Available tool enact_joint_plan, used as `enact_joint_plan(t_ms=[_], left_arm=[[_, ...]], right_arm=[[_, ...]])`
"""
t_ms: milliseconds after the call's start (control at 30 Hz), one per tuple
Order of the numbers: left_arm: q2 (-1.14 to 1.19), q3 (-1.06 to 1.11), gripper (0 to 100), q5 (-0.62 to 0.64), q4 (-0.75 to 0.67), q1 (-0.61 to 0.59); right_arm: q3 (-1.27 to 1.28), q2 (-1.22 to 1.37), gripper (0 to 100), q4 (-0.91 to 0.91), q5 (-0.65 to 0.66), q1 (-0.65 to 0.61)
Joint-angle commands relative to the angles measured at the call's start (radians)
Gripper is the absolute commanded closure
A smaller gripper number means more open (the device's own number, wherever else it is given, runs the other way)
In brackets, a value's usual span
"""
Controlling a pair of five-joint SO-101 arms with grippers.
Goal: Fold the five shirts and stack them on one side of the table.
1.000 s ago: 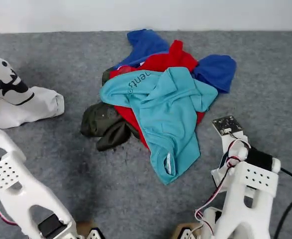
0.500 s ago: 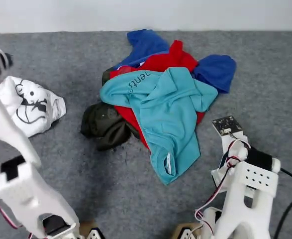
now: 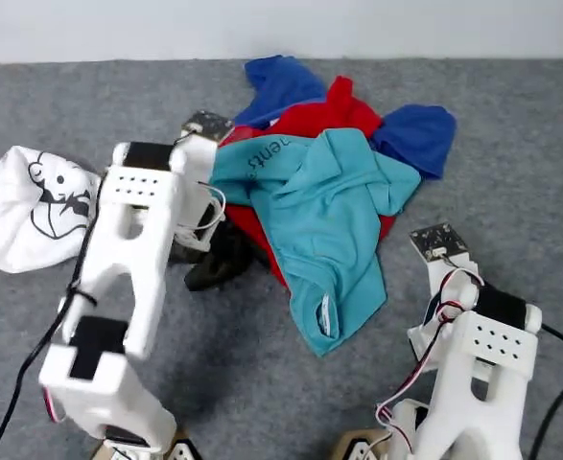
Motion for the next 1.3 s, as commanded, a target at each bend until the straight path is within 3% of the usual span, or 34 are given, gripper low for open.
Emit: enact_joint_plan(t_ms=[0,100,200,367,400,633,700,1033,1267], left_arm=[[0.117,-0.008,71,0.009,-0.083,-0.008],[0.236,-0.071,71,0.025,-0.152,-0.049],[0.333,-0.182,75,0.121,-0.204,-0.083],[0.433,-0.311,94,0.178,-0.221,-0.077],[0.436,-0.332,99,0.178,-0.206,-0.077],[0.288,-0.621,99,0.178,0.178,-0.118],[0.227,-0.704,99,0.181,0.206,-0.149],[-0.198,-0.811,99,0.186,0.193,-0.520],[-0.368,-0.805,99,0.187,0.133,-0.760]], right_arm=[[-0.005,-0.008,55.6,0.010,0.005,0.004],[-0.005,-0.008,55.6,0.008,0.005,0.004],[-0.005,-0.008,55.6,0.008,0.003,0.004],[-0.003,-0.008,55.6,0.008,0.002,0.004],[0.002,-0.008,55.6,0.007,0.002,0.004],[0.120,-0.015,55.6,-0.067,0.002,0.004],[0.144,-0.015,55.6,-0.082,0.002,0.004],[0.150,-0.016,55.6,-0.087,0.002,0.004],[0.150,-0.016,55.6,-0.087,0.002,0.004]])
